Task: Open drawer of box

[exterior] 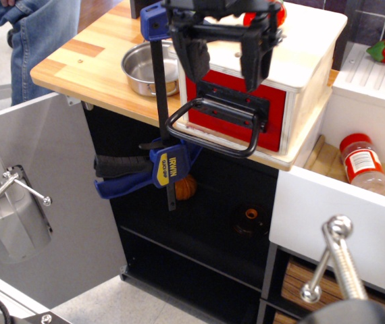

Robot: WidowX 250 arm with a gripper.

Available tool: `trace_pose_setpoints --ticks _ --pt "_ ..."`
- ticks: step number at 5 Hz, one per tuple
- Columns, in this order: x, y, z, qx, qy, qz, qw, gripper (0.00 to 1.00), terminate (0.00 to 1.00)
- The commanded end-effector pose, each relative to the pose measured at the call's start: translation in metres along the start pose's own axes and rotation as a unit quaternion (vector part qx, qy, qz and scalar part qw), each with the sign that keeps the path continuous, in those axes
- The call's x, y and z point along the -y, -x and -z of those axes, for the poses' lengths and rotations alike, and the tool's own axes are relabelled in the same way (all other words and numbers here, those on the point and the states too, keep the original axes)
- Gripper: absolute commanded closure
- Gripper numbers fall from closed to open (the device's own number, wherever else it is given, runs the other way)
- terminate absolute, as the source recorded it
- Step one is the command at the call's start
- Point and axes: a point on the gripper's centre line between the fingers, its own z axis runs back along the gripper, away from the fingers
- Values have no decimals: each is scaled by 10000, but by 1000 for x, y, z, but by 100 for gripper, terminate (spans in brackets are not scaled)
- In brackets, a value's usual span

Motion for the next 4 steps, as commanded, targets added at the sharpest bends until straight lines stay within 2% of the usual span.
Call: trace_pose_setpoints --ticks 1,3,4 --pt "-27 -15 14 441 -273 228 9984 0 0" --pt "-40 -22 41 529 -597 244 9965 0 0" --pt "-41 -17 50 586 -548 189 9966 0 0"
